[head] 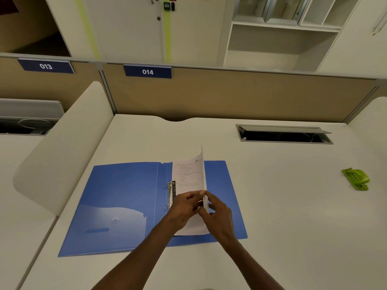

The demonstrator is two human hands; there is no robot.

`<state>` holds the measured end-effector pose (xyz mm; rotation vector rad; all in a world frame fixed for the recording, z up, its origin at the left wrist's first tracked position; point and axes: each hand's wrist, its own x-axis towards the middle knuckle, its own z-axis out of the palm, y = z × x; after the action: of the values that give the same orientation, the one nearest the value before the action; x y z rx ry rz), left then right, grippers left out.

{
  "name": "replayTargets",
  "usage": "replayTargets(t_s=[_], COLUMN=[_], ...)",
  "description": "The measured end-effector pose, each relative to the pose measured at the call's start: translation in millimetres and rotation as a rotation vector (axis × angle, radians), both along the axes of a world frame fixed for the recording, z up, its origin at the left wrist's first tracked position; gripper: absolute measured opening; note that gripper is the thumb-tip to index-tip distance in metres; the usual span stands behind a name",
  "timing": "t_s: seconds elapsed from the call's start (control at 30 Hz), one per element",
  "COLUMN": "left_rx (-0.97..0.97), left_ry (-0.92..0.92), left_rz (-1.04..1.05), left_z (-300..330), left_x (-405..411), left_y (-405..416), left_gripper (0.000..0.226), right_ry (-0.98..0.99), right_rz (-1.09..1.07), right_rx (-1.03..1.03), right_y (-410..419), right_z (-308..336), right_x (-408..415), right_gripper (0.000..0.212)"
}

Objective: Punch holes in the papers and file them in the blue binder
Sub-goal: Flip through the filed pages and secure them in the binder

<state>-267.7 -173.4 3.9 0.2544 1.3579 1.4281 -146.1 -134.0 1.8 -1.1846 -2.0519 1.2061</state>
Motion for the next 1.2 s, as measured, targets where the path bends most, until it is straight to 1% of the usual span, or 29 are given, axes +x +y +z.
replayTargets(t_s=[0.1,0.17,0.23,0.33,0.4,0.5,0.57,0.63,0.7,0.8,0.87,0.97,1.07,1.2], left_rx=[-0.014,-0.016,-0.033,-0.038,-0.035,-0.026,-0.035,-0.069,-0.088,-0.103,-0.103,-0.159,-0.218,-0.364], left_ry=[-0.028,-0.054,-0.038,0.092,0.183,0.231,0.276,0.325,0.339,0.361,0.369,0.430,0.491,0.587], left_rz=[0.021,0.039,0.050,0.063,0.082,0.134,0.146,0.155,0.169,0.196,0.229,0.298,0.340,0.348], left_z=[-2,-2,-2,-2,-1,3,4,6,11,23,31,40,40,28], left_x=[1,3,3,1,0,-1,-2,-4,-11,-33,-56,-97,-134,-161], left_y=[0,0,-1,-1,-2,-3,-3,-4,-9,-25,-42,-77,-113,-149], left_gripper=[0.034,0.036,0.037,0.036,0.030,0.024,0.026,0.036,0.034,0.017,0.012,0.018,0.016,0.028], right_ry=[-0.003,-0.003,-0.006,-0.012,-0.018,-0.009,-0.004,0.007,0.014,-0.018,-0.029,-0.027,-0.037,-0.059], right_rz=[-0.013,-0.021,-0.032,-0.038,-0.056,-0.061,-0.061,-0.069,-0.082,-0.085,-0.085,-0.088,-0.084,-0.079], right_rx=[-0.018,-0.018,-0.026,-0.033,-0.049,-0.061,-0.070,-0.071,-0.066,-0.052,-0.043,-0.042,-0.042,-0.024], right_y=[2,3,3,3,3,3,3,3,5,10,14,17,20,21], right_z=[1,1,2,2,3,5,7,8,8,7,6,4,0,-5], right_x=[-1,-1,-2,-2,-1,-1,-1,1,2,6,8,10,11,11], right_gripper=[0.049,0.049,0.049,0.049,0.050,0.050,0.049,0.048,0.045,0.040,0.038,0.037,0.035,0.033])
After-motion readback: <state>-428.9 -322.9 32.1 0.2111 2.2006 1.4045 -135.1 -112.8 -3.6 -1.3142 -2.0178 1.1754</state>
